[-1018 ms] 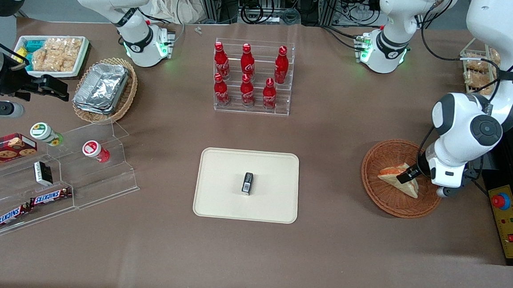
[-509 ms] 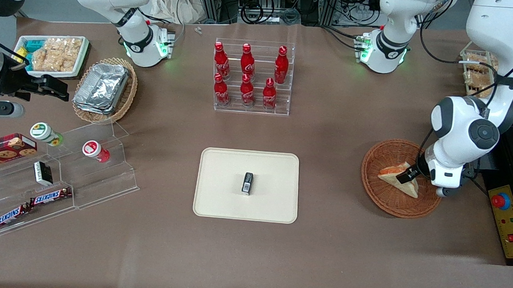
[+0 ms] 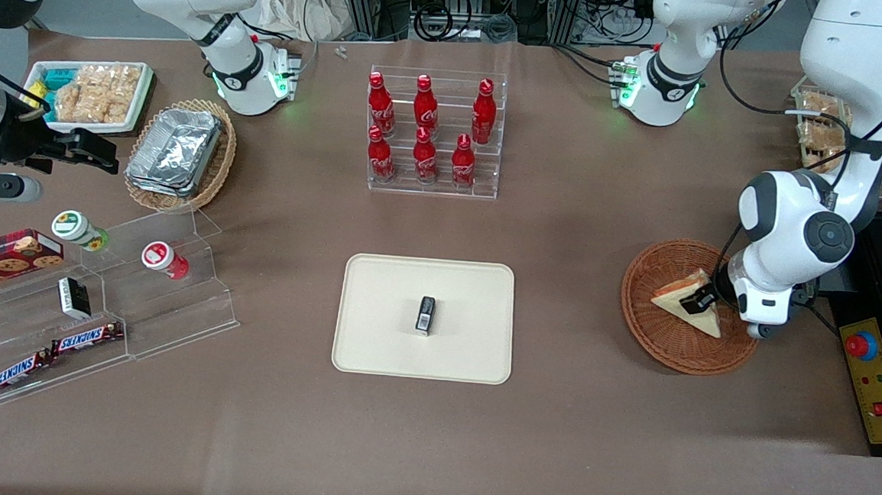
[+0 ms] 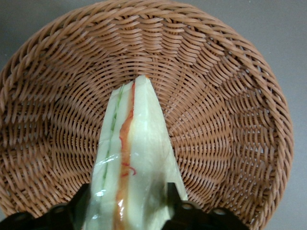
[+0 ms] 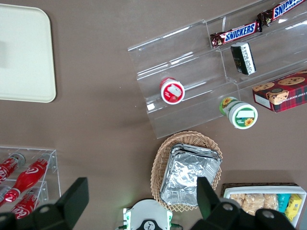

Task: Place sandwich from basket to tray
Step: 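Lift the sandwich out of the basket and carry it toward the cream tray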

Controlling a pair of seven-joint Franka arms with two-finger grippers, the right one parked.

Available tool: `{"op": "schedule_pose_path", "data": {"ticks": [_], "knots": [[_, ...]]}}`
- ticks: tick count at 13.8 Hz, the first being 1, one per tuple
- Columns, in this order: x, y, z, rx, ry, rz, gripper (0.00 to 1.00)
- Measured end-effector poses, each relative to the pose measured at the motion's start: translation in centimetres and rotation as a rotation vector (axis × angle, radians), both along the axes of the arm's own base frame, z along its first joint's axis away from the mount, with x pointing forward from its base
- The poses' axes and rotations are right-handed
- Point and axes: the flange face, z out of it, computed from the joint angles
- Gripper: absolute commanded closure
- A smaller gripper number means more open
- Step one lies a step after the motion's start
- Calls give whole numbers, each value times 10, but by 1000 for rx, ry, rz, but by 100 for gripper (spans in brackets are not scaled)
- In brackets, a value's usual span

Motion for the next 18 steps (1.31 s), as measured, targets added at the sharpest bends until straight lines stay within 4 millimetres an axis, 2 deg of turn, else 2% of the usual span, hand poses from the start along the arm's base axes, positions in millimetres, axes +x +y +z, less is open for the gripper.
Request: {"op": "schedule_pose_path", "data": {"ticks": [1,3,5,8,10,11,13,15,17,18], "knots": [[1,-3,1,-1,-4,16,82],[2,-12,7,-5,-16,38,100],[5,-23,18,-8,-37,26,100],[10,-30,42,-3,-42,13,100],[20,-42,74,1,1,-12,99],[28,-52,96,1,19,-31,99],[41,-80,141,-5,30,-80,98],[46,-118,178,-17,33,-145,99],[43,-167,203,-26,34,-231,100],[39,-197,208,-23,36,-284,100]]}}
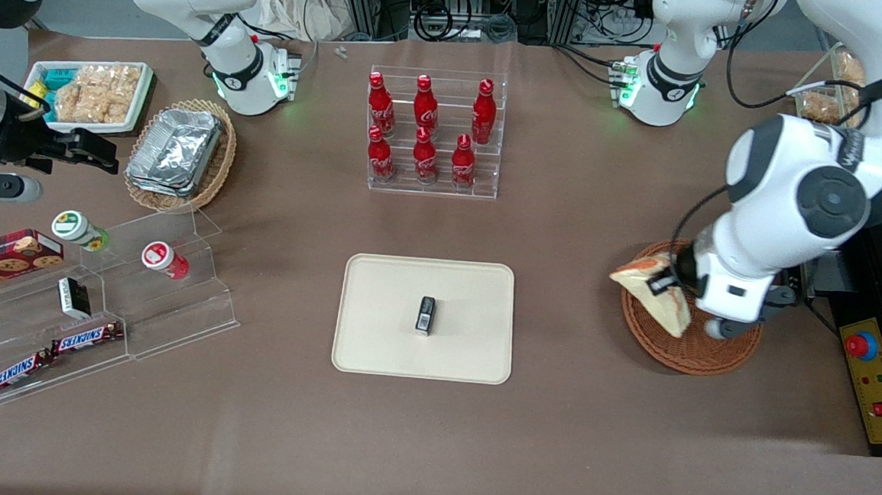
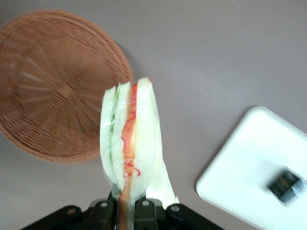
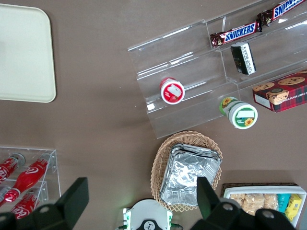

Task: Place sandwich from basket to tray
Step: 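Lift the sandwich out of the basket and carry it toward the cream tray, then lower the sandwich onto the tray beside the black box and release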

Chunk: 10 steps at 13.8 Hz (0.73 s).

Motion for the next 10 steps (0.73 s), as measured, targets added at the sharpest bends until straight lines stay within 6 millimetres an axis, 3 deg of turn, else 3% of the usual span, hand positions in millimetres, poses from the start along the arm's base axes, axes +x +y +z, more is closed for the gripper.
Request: {"op": "schedule_pose_path", "data": {"ticks": [2,5,7,10], "knots": [[-16,-68,-8,23,5,-126,100],[-52,-166,-51,90,28,-258,100],[-63,-211,-85,108,46,-328,100],[-53,-243,-132,95,47,-380,100]]}}
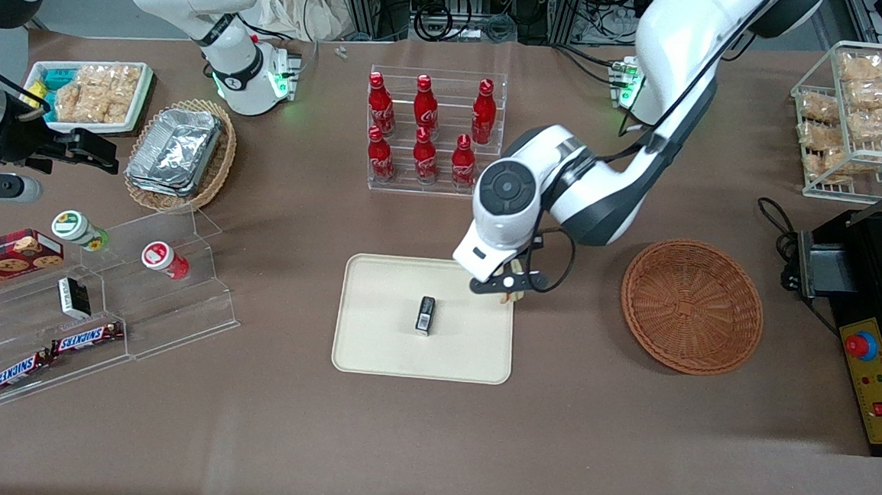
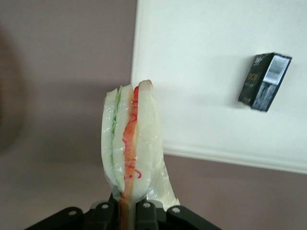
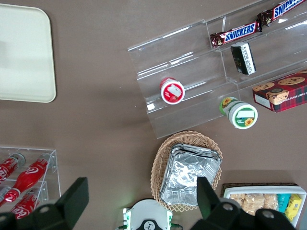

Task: Place sandwich from basket to tray
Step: 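Lower the sandwich onto the tray beside the black box and release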

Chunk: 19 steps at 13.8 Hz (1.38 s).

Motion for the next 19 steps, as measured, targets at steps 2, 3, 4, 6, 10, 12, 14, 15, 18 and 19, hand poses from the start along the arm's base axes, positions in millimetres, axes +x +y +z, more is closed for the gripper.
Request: {"op": "schedule_pose_path", "data": {"ticks": [2,3,4,6,10,12,14,15,18,19], "knots": [[12,-8,-30,-32,-32,-55,100],[16,-8,-45,-49,-35,-93,100],[21,-8,-57,-64,-42,-132,100],[35,0,-77,-81,-72,-190,100],[52,13,-93,-102,-111,-234,0],[54,11,-90,-106,-125,-241,0],[57,11,-83,-110,-137,-238,0],[60,11,-75,-108,-143,-236,0],[68,27,-36,-68,-142,-213,0],[73,39,-19,-52,-143,-196,0]]}}
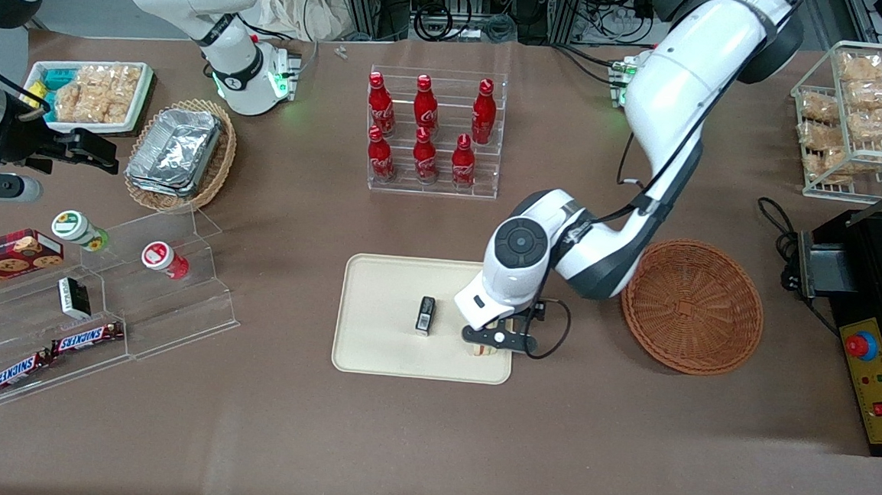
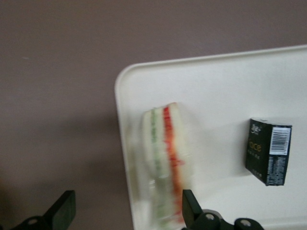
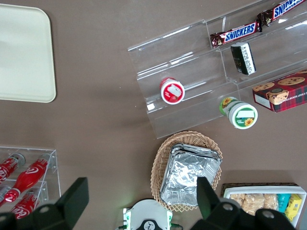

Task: Place sandwich from basket to tray

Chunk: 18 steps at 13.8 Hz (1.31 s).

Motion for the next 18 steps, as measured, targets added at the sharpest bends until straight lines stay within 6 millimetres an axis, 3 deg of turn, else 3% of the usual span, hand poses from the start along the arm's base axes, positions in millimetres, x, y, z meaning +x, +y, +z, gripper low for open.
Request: {"op": "schedule_pose_path", "data": {"ticks": [4,7,11,14,18], "knots": [[12,50,70,50,-4,78,0],[23,108,118,68,-17,166,0],[2,177,171,18,-1,203,0],[-18,214,194,30,-14,238,0],[-27,251,218,33,-37,269,0]]}}
